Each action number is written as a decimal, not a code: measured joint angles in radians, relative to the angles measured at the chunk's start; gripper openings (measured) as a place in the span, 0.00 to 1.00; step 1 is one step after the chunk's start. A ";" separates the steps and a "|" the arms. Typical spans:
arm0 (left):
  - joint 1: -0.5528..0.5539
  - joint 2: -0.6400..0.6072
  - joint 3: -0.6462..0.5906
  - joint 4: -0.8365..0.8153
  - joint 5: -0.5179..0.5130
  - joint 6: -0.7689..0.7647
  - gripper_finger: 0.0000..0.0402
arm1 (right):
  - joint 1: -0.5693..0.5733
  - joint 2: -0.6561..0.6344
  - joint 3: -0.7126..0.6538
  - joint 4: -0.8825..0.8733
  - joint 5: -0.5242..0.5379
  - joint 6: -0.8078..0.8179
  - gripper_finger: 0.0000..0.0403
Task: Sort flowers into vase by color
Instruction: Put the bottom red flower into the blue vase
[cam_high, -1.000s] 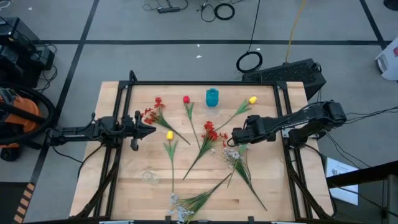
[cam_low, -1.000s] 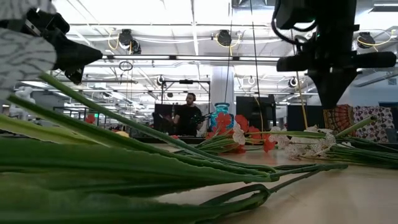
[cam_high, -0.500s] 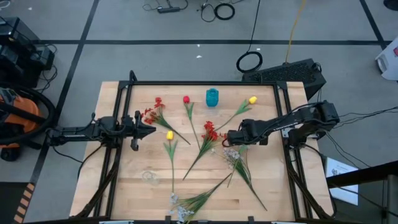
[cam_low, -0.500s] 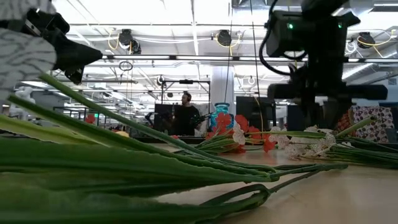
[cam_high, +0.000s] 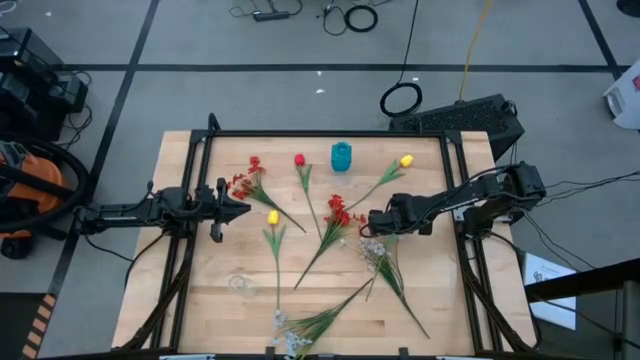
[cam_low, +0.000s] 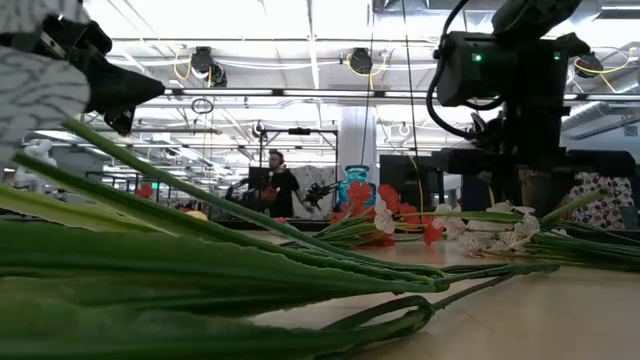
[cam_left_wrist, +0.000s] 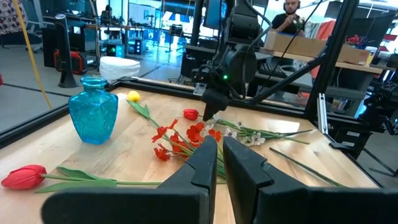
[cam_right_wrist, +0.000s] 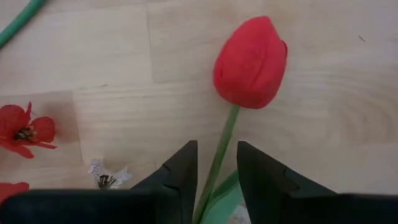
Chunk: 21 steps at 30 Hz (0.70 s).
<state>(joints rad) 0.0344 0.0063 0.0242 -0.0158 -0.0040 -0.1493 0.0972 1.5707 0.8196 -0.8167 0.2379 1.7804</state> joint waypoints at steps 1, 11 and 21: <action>0.000 0.000 0.000 0.000 0.000 0.000 0.09 | 0.000 0.000 0.000 0.000 0.006 -0.008 0.24; 0.000 0.000 0.000 0.000 0.000 0.000 0.09 | 0.000 0.000 0.000 0.037 0.055 -0.092 0.02; 0.000 0.000 0.000 0.000 0.000 0.000 0.09 | 0.000 -0.051 0.080 0.033 0.211 -0.260 0.00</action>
<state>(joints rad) 0.0341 0.0062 0.0242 -0.0163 -0.0041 -0.1493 0.0971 1.5196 0.8997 -0.7834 0.4488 1.5208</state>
